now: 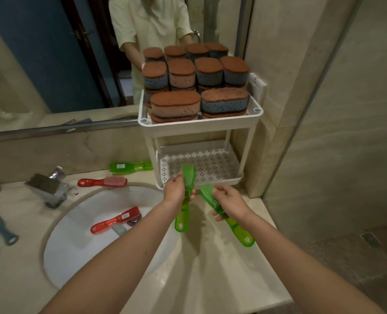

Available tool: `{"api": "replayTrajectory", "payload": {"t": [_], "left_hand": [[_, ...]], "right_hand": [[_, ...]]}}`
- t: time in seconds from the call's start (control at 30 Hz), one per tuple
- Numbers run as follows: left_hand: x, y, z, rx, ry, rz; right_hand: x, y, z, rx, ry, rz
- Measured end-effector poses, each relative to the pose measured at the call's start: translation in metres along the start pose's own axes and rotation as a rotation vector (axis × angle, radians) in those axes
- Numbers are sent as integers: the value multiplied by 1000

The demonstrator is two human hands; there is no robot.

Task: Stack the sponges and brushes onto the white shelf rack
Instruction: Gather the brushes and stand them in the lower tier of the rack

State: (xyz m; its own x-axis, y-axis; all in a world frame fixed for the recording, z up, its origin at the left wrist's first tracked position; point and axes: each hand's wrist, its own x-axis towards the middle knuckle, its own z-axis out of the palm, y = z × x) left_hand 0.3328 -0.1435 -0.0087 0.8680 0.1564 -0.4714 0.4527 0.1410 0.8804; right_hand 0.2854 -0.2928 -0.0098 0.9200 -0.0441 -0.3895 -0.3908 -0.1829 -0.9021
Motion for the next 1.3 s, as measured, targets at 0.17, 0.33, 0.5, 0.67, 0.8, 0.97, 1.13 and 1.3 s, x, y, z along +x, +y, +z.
{"api": "replayTrajectory", "payload": {"t": [0.17,0.33,0.5,0.67,0.8,0.97,1.13,1.3], "left_hand": [[14,26,-1,30,-52,-89],[31,37,1,26,-46,-52],[54,40,9,-26,58,-39],[80,35,16,163,160,-8],[99,34,24,235,192,-22],[115,29,26,301,162,-35],[121,27,25,331,161,-8],[121,23,23,470,135,43]], "right_hand": [[19,-27,11,166,56,34],[43,-49,15,303,40,87],[81,-58,17,346,77,98],[121,-55,17,243,104,65],[148,-52,20,179,95,111],[174,-45,29,112,84,88],[182,-39,33,92,-17,117],[177,-41,32,102,-106,149]]}}
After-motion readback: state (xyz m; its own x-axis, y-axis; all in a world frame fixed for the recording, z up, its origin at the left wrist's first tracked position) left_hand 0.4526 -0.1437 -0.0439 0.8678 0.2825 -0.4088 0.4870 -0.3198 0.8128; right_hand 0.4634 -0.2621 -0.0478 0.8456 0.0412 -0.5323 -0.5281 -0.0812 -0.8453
